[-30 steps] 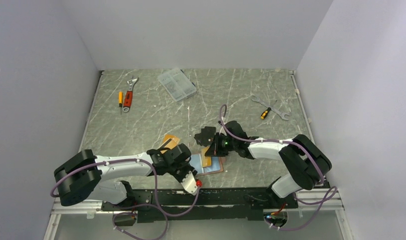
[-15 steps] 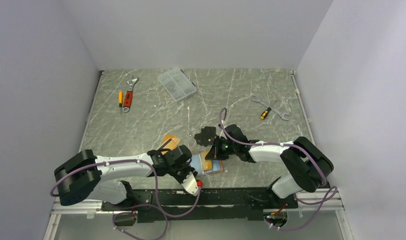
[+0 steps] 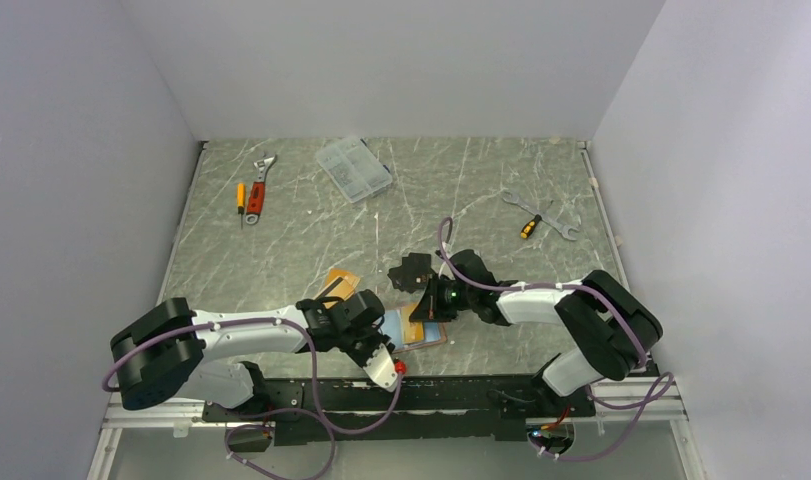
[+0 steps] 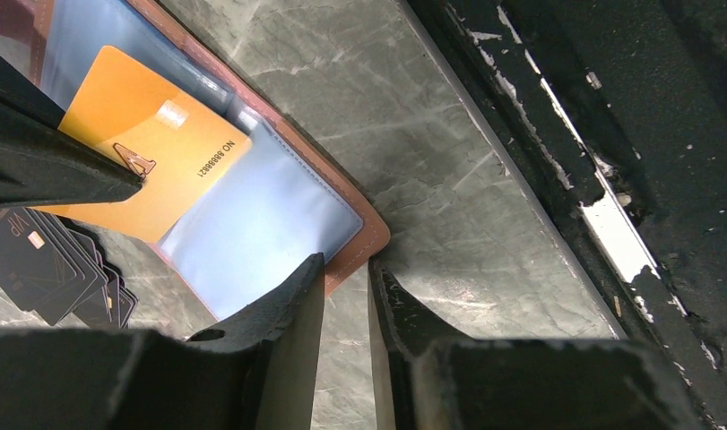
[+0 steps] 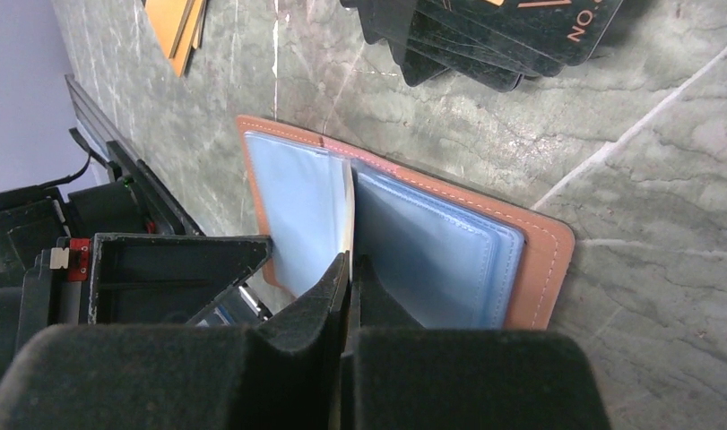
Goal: Put the credit cards into the card holder
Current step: Turn over the card slot in the card holder, then insert the credit card into the card holder.
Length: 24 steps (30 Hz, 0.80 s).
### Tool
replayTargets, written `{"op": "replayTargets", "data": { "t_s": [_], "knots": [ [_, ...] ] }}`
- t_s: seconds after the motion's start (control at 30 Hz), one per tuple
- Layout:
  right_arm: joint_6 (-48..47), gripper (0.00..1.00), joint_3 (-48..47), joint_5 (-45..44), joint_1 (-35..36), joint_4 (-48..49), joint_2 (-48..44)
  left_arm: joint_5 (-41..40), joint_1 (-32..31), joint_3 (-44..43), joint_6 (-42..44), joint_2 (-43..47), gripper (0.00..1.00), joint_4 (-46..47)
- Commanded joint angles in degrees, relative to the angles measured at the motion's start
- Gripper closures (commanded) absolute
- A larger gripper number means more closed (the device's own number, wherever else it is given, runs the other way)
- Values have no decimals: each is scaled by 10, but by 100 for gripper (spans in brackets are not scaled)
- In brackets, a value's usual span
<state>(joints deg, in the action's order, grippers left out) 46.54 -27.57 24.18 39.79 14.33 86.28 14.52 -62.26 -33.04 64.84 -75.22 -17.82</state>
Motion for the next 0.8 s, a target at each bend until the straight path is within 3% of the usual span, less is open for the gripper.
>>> {"op": "replayTargets", "data": {
  "t_s": [0.0, 0.27, 0.4, 0.6, 0.77],
  "knots": [
    [-27, 100, 5, -13, -2, -49, 14, 11, -5, -12, -13, -11, 71, -11],
    [-38, 69, -1, -59, -3, -125, -39, 7, -6, -10, -16, -8, 72, -17],
    [-45, 64, -8, -69, -5, -154, -57, 9, -6, -7, -17, -6, 73, -20],
    [-47, 66, -8, -66, -9, -160, -72, 8, -6, -3, -17, -5, 73, -18],
    [-39, 89, -3, -52, -10, -146, -68, 6, -5, -3, -16, -4, 73, -15]
  ]
}}
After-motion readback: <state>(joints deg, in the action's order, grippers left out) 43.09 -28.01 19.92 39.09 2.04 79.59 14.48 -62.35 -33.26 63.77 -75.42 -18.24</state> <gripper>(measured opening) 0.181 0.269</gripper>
